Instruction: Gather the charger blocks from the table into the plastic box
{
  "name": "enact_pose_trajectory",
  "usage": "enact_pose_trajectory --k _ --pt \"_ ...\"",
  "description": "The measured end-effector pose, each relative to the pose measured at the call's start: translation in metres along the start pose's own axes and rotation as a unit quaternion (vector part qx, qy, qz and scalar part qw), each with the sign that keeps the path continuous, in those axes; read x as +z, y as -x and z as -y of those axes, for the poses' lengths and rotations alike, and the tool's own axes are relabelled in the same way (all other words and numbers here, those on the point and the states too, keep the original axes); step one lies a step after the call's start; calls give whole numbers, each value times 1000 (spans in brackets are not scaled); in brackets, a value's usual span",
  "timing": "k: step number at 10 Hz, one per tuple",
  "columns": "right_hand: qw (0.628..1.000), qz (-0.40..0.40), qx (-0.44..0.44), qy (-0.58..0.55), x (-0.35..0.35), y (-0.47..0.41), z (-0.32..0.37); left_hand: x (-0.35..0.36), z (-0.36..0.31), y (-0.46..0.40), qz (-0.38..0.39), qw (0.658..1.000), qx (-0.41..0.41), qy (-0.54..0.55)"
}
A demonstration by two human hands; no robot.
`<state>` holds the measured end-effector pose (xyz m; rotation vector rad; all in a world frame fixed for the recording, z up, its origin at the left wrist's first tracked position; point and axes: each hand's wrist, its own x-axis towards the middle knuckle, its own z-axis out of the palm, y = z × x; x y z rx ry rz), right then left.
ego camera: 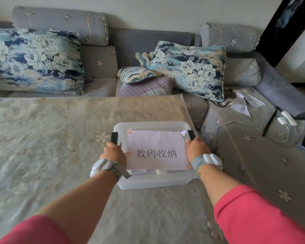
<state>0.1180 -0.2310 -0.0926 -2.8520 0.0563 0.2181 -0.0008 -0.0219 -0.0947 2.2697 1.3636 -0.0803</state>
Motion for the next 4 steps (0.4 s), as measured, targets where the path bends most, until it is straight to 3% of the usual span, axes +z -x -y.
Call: enact_pose_trajectory --k 2,3,4 --pt "1000 14 4 -15 1 0 2 -5 1 6 17 1000 7 22" --pt "998 56 7 -29 -10 -3 -1 -11 8 8 46 997 51 28" --pt "997 2 -44 -62 -60 -6 4 -17 15 13 28 993 113 25"
